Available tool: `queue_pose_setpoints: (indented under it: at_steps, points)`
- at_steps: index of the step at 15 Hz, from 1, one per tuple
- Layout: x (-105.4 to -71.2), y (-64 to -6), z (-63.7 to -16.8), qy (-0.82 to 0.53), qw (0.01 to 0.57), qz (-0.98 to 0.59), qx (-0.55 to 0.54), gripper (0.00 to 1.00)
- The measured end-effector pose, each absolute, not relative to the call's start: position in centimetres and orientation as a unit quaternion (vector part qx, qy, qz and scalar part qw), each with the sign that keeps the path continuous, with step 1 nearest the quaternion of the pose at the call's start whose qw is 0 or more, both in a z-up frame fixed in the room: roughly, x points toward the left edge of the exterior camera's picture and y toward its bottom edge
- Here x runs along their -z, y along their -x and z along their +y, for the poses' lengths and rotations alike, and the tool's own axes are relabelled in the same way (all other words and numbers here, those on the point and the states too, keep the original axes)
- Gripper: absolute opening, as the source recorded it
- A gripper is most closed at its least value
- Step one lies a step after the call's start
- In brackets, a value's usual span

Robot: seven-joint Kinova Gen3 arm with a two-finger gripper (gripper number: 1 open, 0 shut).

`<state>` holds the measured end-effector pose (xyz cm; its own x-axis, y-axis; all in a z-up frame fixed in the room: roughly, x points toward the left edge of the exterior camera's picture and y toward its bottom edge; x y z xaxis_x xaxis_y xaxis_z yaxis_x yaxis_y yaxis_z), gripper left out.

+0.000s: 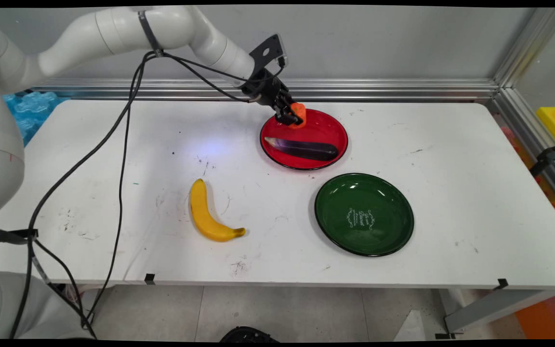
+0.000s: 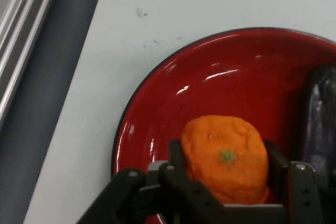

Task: Place the picked object on the red plate

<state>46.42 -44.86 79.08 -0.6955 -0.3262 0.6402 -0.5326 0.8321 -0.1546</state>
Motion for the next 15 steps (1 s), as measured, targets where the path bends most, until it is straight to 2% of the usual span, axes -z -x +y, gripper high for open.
queue_pose_setpoints:
  at_steps: [14, 15]
  points:
    - [-76.3, -45.8, -46.8, -0.237, 0.322, -0.905, -0.149, 0.00]
    - [-76.2, -45.7, -46.9, -0.236, 0.323, -0.905, -0.148, 1.00]
